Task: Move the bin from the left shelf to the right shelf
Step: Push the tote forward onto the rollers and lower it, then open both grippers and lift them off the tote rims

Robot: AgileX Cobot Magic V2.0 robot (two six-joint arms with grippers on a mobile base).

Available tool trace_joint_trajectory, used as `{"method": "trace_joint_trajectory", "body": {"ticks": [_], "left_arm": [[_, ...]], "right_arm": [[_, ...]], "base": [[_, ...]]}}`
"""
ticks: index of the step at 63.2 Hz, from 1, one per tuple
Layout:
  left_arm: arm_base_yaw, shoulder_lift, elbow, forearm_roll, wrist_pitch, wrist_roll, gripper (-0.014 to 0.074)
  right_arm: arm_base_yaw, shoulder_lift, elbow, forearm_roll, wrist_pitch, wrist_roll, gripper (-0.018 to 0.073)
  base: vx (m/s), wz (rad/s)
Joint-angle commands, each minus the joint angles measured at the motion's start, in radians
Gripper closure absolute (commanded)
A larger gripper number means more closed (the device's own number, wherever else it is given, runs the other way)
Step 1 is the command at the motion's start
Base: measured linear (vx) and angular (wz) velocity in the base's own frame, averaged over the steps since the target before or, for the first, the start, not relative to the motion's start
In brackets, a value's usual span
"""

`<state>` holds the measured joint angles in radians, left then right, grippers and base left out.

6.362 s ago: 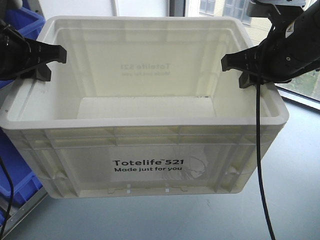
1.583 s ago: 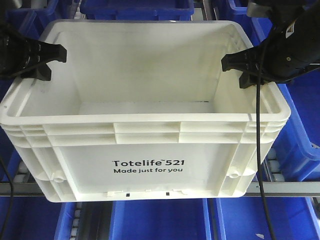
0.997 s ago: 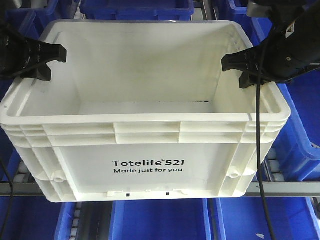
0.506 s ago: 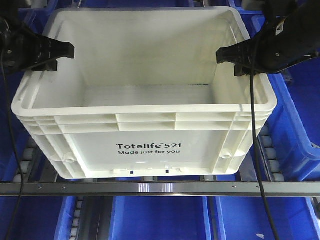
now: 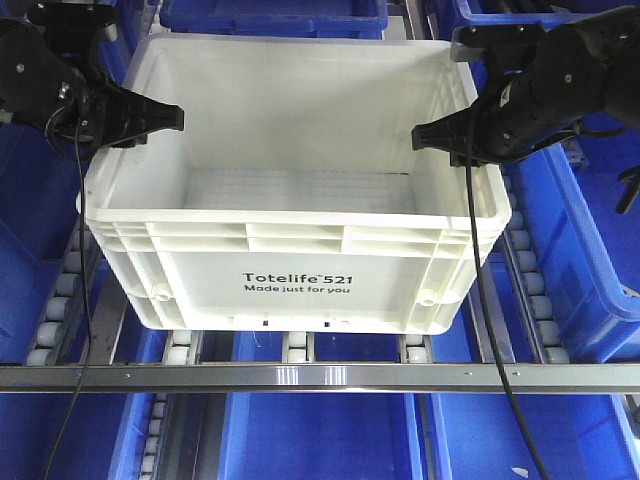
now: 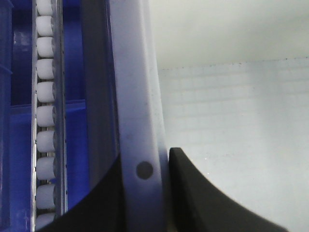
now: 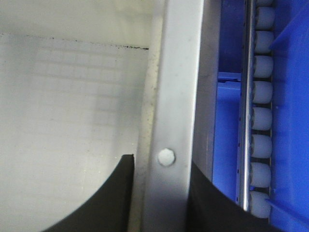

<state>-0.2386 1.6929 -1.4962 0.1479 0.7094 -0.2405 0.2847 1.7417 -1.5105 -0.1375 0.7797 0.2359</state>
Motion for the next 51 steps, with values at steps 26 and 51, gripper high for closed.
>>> {"method": "trace_joint_trajectory", "body": {"ticks": [26,51], "left_arm": [[-0.005,-0.052,-0.033,0.038,-0.119,0.023,0.0163],[-0.006,-0.197,0.009,0.032,-0.011,0.087,0.0113]], "right_arm": [[0.002,-0.040,-0.042,-0.032,-0.110,-0.034,0.0130],[0.002,-0.184,-0.002,-0.042,-0.118,-0.067,0.0009]], "base": [[0.00,0.00],[0.00,0.00]]}}
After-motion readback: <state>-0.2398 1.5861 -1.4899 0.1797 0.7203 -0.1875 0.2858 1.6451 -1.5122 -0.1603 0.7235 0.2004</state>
